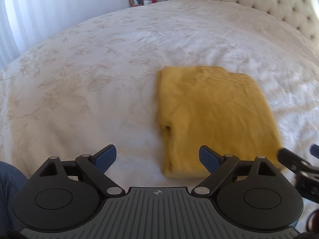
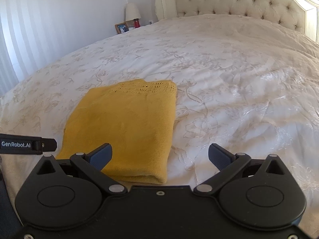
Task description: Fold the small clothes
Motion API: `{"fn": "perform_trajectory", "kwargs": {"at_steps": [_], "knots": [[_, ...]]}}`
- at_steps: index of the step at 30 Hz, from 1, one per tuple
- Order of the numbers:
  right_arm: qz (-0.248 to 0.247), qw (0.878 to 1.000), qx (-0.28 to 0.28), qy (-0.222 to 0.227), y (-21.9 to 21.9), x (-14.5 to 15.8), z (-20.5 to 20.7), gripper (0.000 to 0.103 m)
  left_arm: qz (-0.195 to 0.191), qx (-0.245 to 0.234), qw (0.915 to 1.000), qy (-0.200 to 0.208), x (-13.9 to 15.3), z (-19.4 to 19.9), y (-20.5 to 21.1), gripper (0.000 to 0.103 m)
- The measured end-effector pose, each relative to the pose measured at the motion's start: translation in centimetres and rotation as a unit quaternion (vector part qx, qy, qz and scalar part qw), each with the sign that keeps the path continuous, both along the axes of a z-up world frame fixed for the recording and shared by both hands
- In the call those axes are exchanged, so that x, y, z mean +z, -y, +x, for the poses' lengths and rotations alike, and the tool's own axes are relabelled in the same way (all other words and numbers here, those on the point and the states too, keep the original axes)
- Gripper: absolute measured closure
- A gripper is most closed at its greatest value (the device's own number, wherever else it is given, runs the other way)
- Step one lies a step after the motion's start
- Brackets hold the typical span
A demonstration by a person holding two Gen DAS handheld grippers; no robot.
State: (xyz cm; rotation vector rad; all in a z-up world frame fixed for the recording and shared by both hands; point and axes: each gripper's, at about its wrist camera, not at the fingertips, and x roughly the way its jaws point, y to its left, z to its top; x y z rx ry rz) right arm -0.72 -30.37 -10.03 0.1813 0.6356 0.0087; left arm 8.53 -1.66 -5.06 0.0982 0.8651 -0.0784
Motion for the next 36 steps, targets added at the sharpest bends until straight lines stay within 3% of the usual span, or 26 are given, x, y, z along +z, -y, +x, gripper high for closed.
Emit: {"fn": "perform_trajectory", "kwargs": {"at_steps": [13,36], "knots": [[0.004,1.000,-0.012,0.005,0.6,0.2,-0.1,0.001,-0.003,-0.018,0.9997,-0.016,-0.6,-2.6,1.9,0.012],[0.005,1.000,-0.011,0.000,0.6,0.0,0.1,0.001,-0.010,-0.016,0.9996,-0.021,-0.9,-2.7,1.9,0.012]]}}
